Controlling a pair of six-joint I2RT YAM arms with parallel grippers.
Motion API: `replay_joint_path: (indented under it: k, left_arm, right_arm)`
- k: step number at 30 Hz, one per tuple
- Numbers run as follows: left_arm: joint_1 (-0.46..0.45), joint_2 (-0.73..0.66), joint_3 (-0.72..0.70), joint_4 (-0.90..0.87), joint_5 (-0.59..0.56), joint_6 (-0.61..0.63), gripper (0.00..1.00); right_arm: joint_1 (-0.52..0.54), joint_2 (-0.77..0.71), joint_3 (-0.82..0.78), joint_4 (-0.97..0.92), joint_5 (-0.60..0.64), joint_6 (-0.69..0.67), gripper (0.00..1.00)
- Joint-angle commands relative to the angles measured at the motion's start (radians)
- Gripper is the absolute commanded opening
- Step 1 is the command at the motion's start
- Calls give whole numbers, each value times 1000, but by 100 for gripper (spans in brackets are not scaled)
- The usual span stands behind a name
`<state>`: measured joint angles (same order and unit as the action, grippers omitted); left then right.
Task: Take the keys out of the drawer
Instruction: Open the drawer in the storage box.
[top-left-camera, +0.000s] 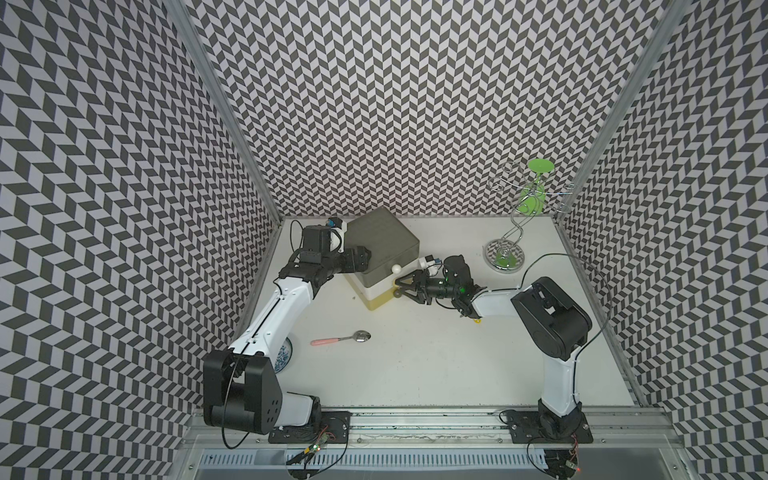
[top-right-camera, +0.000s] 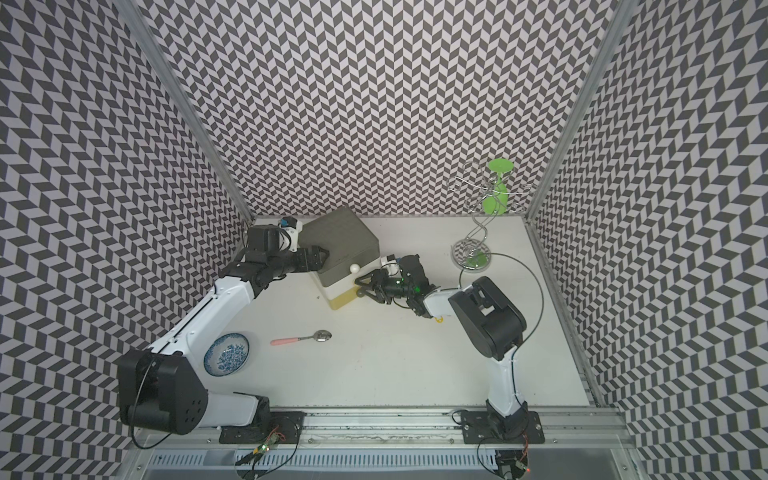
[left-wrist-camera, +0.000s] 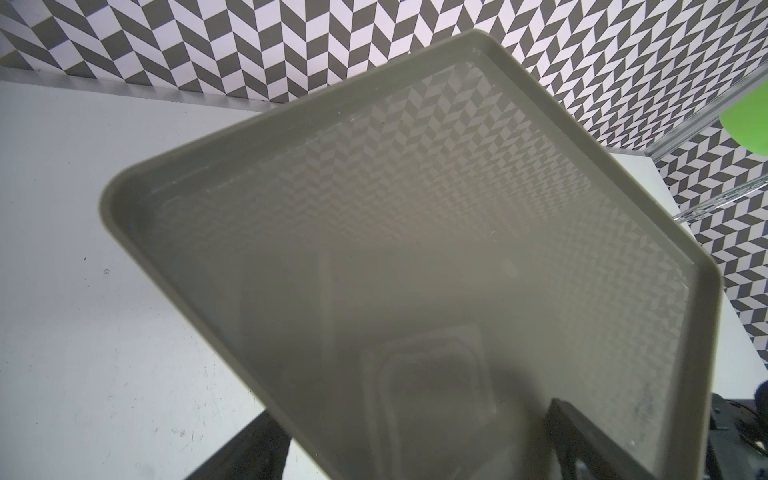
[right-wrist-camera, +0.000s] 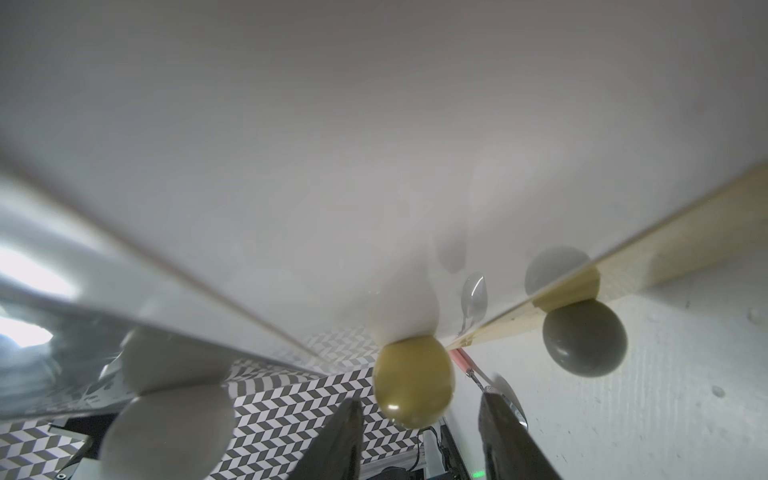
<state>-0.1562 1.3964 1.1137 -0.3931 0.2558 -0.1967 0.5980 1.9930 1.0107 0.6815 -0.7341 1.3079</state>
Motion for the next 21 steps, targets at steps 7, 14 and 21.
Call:
replay_joint_path:
  k: [7, 14, 21]
  left_arm:
    - [-2, 76, -38, -164, -45, 45, 98]
    - [-2, 87, -29, -168, -43, 45, 98]
    - [-3, 89, -32, -166, -43, 44, 98]
  right_arm:
    - [17, 73, 87, 92, -1, 16, 45]
    - [19, 84, 85, 115, 2, 26, 27]
    - [19, 31, 14, 115, -1, 12, 21]
